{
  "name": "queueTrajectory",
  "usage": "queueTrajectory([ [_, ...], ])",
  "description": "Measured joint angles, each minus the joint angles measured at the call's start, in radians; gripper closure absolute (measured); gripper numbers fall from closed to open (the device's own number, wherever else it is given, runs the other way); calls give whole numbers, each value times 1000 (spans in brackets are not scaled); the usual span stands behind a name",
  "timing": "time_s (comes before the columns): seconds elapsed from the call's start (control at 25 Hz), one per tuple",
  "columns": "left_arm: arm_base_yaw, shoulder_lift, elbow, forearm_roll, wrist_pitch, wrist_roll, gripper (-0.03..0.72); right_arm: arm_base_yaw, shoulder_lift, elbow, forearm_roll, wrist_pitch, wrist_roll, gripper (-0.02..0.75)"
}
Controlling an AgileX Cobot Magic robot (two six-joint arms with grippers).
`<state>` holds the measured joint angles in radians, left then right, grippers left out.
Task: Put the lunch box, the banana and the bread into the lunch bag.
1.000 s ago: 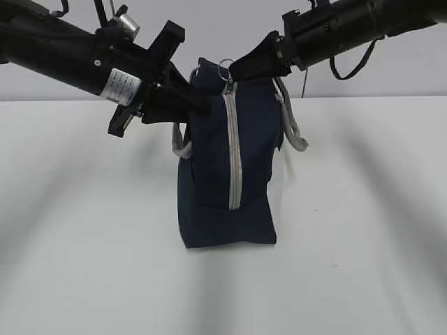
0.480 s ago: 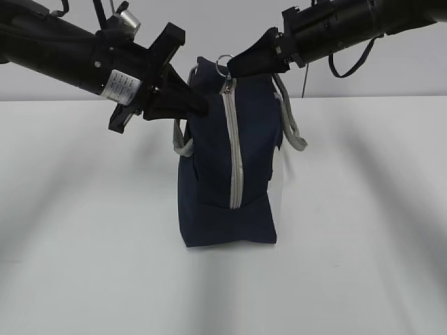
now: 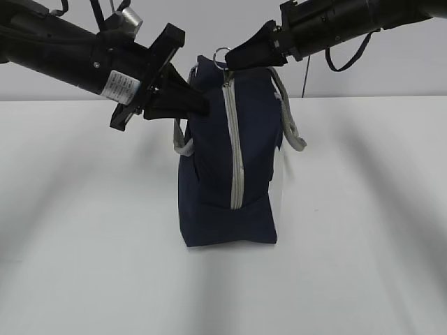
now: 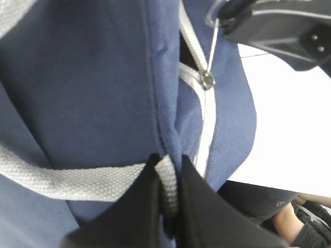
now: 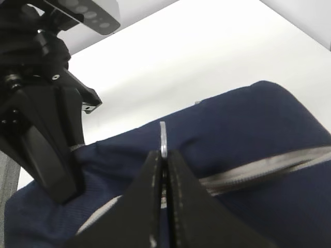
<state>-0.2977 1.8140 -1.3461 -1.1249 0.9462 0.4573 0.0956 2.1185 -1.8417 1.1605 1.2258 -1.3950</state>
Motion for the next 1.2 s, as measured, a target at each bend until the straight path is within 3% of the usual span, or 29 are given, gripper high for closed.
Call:
queueTrajectory([
  [0.68, 0, 0, -3, 0, 56, 51, 661, 0, 3, -5, 0, -64, 0, 754],
  [1.2, 0, 0, -3, 45, 150, 86, 662, 0, 5, -7, 22, -282, 0, 754],
])
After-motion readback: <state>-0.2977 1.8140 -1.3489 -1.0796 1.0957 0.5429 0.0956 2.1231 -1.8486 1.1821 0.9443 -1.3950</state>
